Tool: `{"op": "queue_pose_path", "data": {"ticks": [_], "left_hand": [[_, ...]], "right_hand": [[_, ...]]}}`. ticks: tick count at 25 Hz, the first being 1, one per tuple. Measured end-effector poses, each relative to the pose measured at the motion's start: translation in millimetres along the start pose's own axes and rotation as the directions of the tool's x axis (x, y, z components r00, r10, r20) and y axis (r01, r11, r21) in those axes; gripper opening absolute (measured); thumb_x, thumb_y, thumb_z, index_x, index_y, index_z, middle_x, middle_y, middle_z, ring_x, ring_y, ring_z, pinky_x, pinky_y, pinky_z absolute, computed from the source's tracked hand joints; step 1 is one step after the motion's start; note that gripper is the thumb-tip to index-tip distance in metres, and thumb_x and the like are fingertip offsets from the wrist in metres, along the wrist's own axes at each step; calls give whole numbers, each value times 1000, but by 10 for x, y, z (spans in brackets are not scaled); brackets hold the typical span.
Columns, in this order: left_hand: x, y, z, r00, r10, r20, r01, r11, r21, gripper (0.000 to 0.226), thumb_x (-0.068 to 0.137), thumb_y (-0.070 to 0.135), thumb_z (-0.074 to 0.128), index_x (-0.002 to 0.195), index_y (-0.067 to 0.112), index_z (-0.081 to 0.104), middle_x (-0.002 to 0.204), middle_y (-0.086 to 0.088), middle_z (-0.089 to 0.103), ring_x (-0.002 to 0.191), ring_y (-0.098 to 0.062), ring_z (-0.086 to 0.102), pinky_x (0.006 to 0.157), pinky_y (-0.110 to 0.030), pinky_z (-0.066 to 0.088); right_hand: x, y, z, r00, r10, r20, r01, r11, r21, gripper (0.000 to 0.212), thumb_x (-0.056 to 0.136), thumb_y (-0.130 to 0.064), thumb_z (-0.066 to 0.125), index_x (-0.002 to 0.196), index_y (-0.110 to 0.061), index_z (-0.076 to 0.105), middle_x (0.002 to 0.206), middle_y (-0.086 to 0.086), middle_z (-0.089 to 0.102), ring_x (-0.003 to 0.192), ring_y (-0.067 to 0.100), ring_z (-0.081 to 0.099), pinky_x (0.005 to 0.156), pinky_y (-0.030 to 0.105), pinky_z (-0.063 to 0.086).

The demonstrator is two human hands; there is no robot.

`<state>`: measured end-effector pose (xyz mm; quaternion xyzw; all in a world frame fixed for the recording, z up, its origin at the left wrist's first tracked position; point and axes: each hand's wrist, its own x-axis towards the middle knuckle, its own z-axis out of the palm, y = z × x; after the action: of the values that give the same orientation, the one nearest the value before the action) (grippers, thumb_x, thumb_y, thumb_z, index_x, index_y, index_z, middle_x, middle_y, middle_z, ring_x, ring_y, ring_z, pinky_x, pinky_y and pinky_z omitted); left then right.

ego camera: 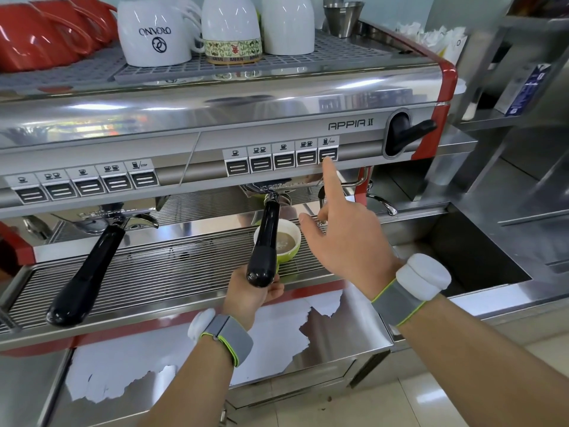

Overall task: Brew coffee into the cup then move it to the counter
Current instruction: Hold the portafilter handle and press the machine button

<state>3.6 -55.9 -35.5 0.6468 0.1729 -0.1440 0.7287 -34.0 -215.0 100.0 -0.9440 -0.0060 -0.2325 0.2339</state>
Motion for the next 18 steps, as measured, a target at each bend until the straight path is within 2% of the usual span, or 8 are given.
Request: {"op": "queue_pose_path", "data": {"ticks": [5,11,16,18], "left_hand": [[29,-31,-37,1000,12,21,-12,1000,1,5,89,2,63,87,3,67,71,-12,69,53,-19,69,55,-27,58],[21,-8,-62,999,-16,29,16,1000,-3,3,88,3,66,86,4,68,73,-13,70,56,-22,71,58,-30,59],[-26,33,-66,999,-23,44,23,1000,0,4,90,3,64,93,3,66,78,-16,69,60,-23,70,57,-29,60],[-23,33,-62,998,-27,48,26,1000,12,10,91,4,62,100,1,65,81,-16,69,62,-24,70,57,-28,59]], "right_hand": [[25,3,2,1000,11,21,-10,999,-48,82,85,-40,48,149,-33,-3,62,-7,65,48,15,54,45,28,41],[-2,3,-7,1000,11,6,-10,999,-45,86,84,-43,49,149,-34,-6,59,-7,64,46,12,55,41,26,37],[-70,175,26,995,-78,-67,79,997,18,78,86,-43,50,149,-39,5,76,-3,72,64,20,67,55,33,53],[-146,286,128,991,-92,-96,96,994,44,66,86,-42,51,147,-39,23,83,-2,73,75,20,68,63,35,57]]}}
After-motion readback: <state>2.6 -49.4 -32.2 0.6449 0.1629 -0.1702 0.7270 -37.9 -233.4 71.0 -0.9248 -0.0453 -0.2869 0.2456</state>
